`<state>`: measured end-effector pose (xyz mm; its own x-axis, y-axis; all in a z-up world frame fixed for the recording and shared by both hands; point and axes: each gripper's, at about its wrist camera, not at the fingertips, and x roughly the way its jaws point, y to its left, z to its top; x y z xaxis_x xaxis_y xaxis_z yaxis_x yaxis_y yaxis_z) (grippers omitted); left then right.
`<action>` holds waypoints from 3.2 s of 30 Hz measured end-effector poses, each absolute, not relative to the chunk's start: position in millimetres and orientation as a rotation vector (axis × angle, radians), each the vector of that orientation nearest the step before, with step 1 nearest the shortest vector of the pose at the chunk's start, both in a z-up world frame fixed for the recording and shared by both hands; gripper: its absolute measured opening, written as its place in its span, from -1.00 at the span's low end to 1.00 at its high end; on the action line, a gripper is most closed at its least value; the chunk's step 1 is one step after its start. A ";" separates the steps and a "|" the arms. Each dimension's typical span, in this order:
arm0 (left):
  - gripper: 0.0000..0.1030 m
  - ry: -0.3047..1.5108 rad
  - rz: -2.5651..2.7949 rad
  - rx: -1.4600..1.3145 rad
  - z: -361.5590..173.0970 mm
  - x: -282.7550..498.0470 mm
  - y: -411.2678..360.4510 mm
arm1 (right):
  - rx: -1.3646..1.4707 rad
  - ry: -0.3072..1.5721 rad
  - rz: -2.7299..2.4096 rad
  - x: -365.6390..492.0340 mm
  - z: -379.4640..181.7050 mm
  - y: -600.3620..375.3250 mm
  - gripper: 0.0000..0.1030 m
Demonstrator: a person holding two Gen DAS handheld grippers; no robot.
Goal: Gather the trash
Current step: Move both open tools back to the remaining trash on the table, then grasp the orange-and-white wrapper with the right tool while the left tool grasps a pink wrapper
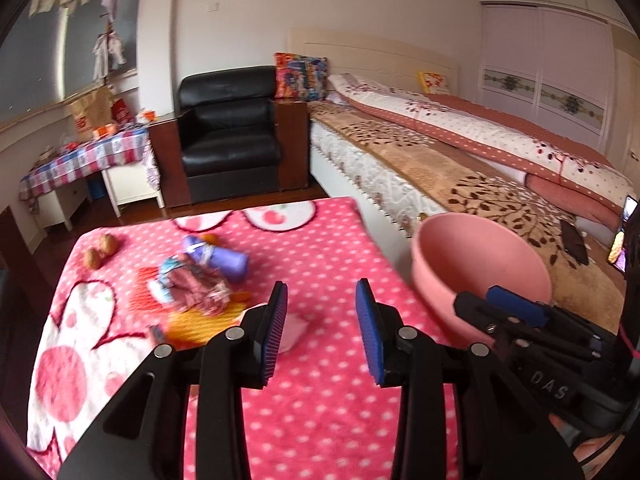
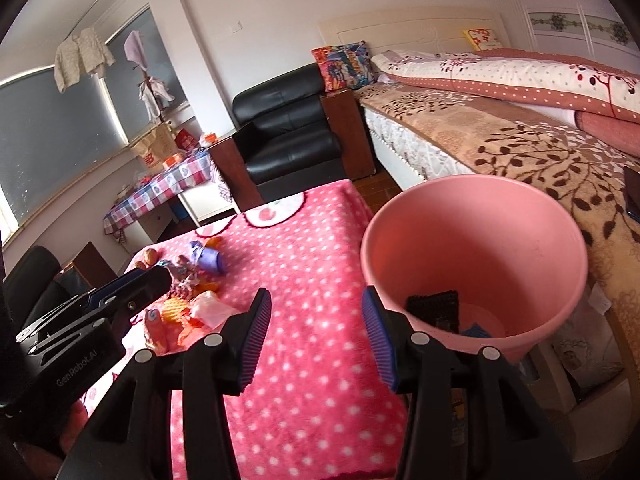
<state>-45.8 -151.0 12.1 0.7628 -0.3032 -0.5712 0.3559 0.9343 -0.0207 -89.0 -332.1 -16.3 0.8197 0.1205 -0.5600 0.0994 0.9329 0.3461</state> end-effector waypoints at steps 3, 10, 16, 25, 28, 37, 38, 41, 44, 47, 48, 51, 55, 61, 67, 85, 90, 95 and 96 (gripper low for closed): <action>-0.31 0.625 -0.307 0.074 6.9 -43.4 -127.6 | 0.372 0.622 0.045 -85.3 -17.0 -319.5 -0.08; -0.31 0.689 -0.187 0.029 -10.6 -37.6 -69.0 | 0.355 0.645 0.110 -76.3 -22.6 -293.5 0.00; -0.31 0.738 -0.118 -0.014 -24.4 -30.7 -38.0 | 0.347 0.682 0.157 -64.0 -30.5 -277.8 0.01; -0.31 0.818 -0.109 -0.089 -37.9 -7.7 -34.9 | 0.311 0.708 0.208 -53.5 -36.5 -263.3 0.01; -0.31 0.830 -0.097 -0.080 -42.5 -1.1 -38.4 | 0.306 0.717 0.216 -50.6 -38.7 -260.8 0.02; -0.31 0.863 -0.071 -0.055 -55.0 4.0 -38.0 | 0.313 0.738 0.250 -32.3 -40.2 -250.8 0.08; -0.31 0.865 -0.071 -0.056 -55.4 4.4 -36.7 | 0.307 0.740 0.255 -29.8 -39.5 -247.7 0.09; -0.37 0.858 -0.077 -0.069 -55.5 3.2 -29.9 | 0.286 0.743 0.274 -23.3 -38.1 -239.5 0.13; -0.67 0.844 -0.084 -0.066 -52.2 1.2 -26.8 | 0.270 0.745 0.285 -18.3 -38.4 -230.9 0.15; -0.83 0.832 -0.093 -0.064 -49.3 -1.7 -26.1 | 0.255 0.754 0.292 -12.4 -39.0 -224.8 0.18; -0.87 0.827 -0.094 -0.062 -48.1 -2.8 -26.3 | 0.245 0.759 0.295 -9.8 -39.3 -222.4 0.20; -0.88 0.823 -0.101 -0.066 -46.3 -4.5 -25.1 | 0.208 0.775 0.306 -2.7 -40.5 -215.1 0.25; -0.93 0.820 -0.107 -0.069 -45.3 -6.4 -22.1 | 0.159 0.785 0.311 5.6 -42.8 -205.9 0.28; -0.89 0.807 -0.144 -0.101 -37.7 -8.8 -17.0 | 0.122 0.844 0.316 21.0 -54.1 -195.3 0.28; -0.20 0.837 -0.173 -0.112 -40.4 -5.8 -24.1 | 0.105 0.870 0.293 29.2 -59.7 -191.6 0.31; -0.71 0.871 -0.115 -0.021 -53.5 0.5 -40.8 | 0.121 0.915 0.282 13.4 -69.5 -195.1 -0.08; -0.96 0.839 -0.104 -0.004 -46.8 -5.4 -42.4 | 0.131 0.907 0.279 3.0 -66.4 -197.9 -0.12; -0.99 0.801 -0.108 0.008 -37.2 -12.1 -43.0 | 0.162 0.885 0.278 -6.6 -59.1 -204.0 -0.13; -0.99 0.791 -0.110 0.013 -35.1 -13.4 -43.8 | 0.165 0.880 0.278 -8.4 -57.6 -205.3 -0.13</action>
